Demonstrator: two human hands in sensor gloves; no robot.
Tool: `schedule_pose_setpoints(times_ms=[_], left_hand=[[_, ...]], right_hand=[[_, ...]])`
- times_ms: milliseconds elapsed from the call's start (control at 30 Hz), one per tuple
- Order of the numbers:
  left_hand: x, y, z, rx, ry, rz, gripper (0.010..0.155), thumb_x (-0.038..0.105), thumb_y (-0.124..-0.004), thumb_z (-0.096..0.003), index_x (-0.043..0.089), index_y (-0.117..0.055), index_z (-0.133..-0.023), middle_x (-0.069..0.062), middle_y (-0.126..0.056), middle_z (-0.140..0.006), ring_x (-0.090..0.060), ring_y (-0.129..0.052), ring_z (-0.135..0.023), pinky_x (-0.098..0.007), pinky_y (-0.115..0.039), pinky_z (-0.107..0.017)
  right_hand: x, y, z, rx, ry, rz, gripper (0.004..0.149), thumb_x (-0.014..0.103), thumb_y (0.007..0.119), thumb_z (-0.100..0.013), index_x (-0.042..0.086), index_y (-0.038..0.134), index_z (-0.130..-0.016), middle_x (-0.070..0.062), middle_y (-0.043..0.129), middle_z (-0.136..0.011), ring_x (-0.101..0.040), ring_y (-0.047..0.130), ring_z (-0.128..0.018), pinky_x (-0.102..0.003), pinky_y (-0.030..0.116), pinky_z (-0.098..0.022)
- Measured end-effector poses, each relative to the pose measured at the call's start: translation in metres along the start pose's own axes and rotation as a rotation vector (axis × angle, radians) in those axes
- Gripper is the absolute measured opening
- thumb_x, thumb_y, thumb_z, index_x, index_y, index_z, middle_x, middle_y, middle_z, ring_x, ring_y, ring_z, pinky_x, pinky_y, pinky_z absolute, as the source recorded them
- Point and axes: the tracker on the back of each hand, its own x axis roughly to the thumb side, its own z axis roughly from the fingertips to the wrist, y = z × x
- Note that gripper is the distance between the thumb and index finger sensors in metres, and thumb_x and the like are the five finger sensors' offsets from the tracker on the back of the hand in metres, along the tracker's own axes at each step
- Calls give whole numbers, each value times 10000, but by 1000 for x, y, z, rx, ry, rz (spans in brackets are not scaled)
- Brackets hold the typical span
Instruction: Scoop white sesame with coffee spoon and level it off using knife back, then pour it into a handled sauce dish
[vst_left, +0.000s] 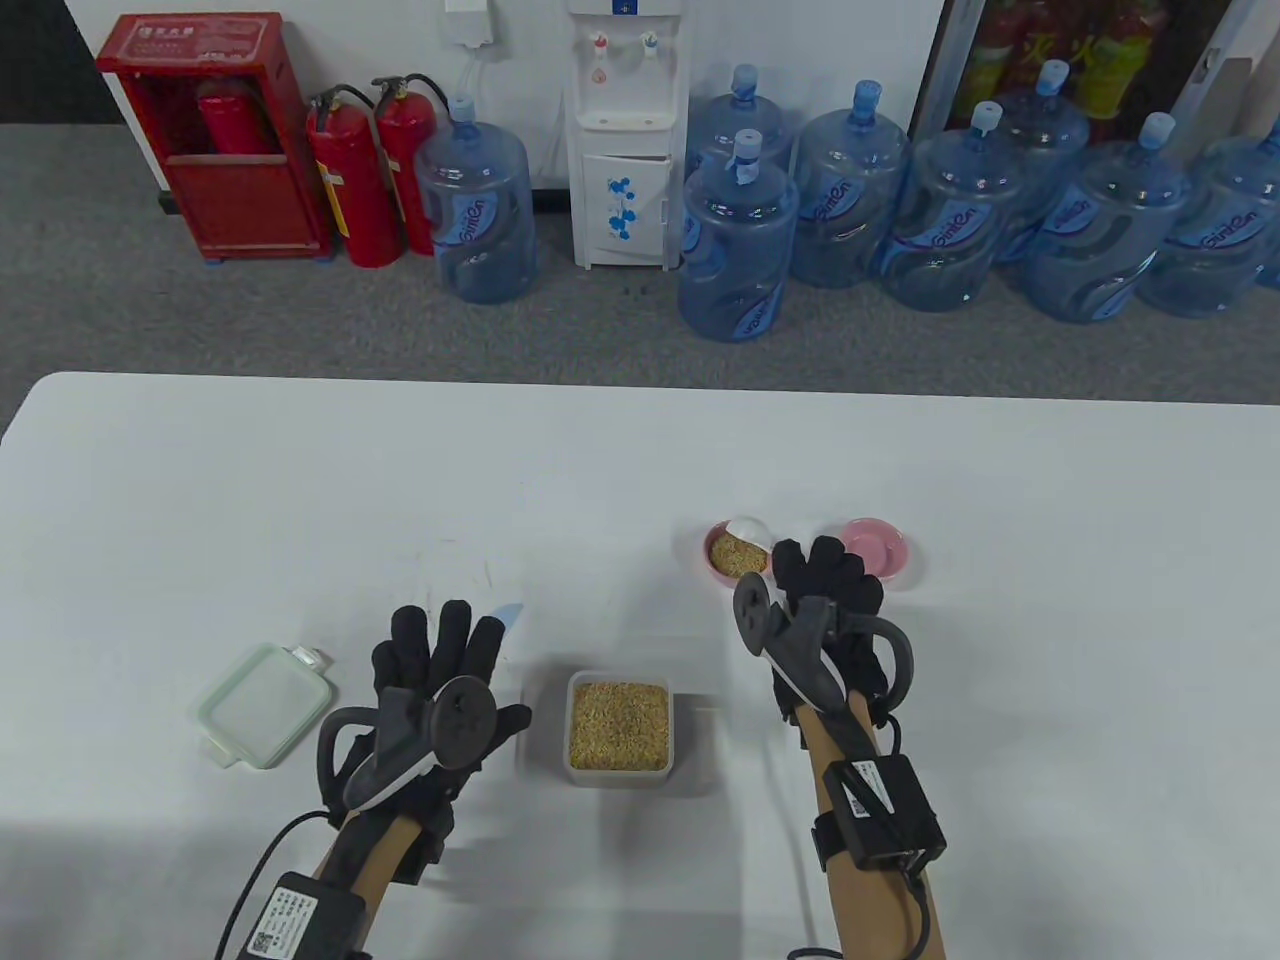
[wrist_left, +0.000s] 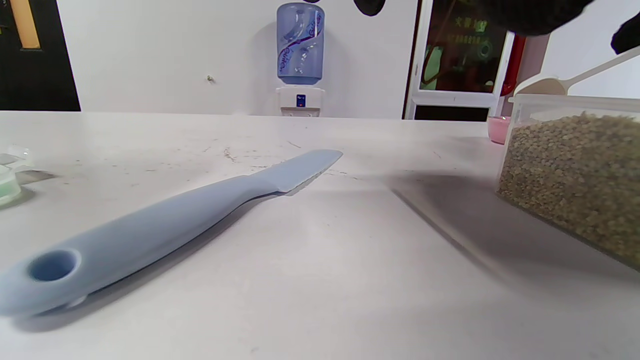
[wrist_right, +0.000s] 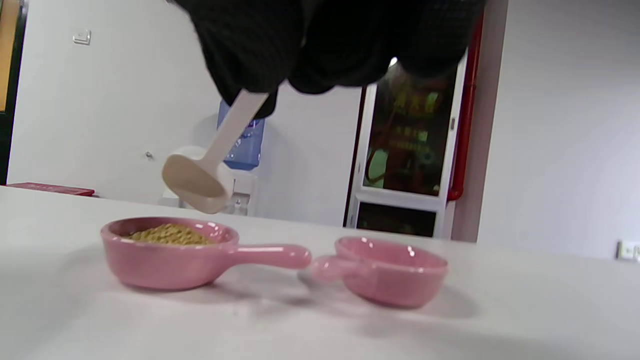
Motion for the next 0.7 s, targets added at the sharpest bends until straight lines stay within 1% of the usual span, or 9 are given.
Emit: schedule_pose_setpoints(times_ms=[100, 233, 300, 500, 600, 700], left_hand=[[1, 0, 0, 1, -10, 7, 843, 668, -615, -490, 330, -323, -1205, -40, -195, -1276, -499, -156, -1135, -616, -316, -827], [4, -1, 1, 6, -36, 14, 841, 667, -617, -486, 325, -343, -1204, -39, -222, -1279, -494, -173, -1142, -611, -323, -830], [7, -1, 2, 4, -67, 19, 839, 666, -618, -484, 319, -362, -1203, -32, -255, -1283, -488, -189, -1147, -607, -330, -831], [19, -7, 3, -58, -199, 40, 857, 668, -627, -471, 310, -361, -1203, -28, -286, -1288, -476, -196, -1154, -598, -327, -838], [26, -11, 4, -86, -243, 70, 879, 671, -637, -462, 299, -348, -1204, -35, -287, -1289, -474, -204, -1159, -599, -331, -839], [31, -15, 4, -128, -269, 141, 901, 672, -654, -451, 292, -338, -1204, -31, -294, -1290, -479, -217, -1162, -602, -339, -840]], right_hand=[[-1, -6, 1, -2, -16, -5, 435, 237, 727, -590, 302, 768, -1019, -149, 694, -999, -184, 812, -695, -458, 724, -639], [-10, -25, 7, -1, -29, -166, 435, 232, 729, -582, 260, 778, -1013, -165, 729, -964, -182, 833, -654, -454, 751, -599], [-15, -35, 15, -19, -69, -238, 434, 220, 732, -577, 225, 788, -1007, -182, 741, -946, -192, 840, -634, -462, 759, -575], [-25, -59, 55, -82, -186, -278, 433, 221, 739, -571, 216, 799, -1000, -181, 753, -940, -192, 849, -627, -463, 767, -568], [-29, -67, 76, -82, -246, -332, 432, 222, 748, -569, 212, 806, -997, -180, 756, -941, -194, 850, -630, -465, 768, -569], [-28, -71, 93, -77, -309, -377, 431, 223, 758, -565, 210, 813, -992, -179, 758, -943, -196, 853, -632, -467, 771, -571]])
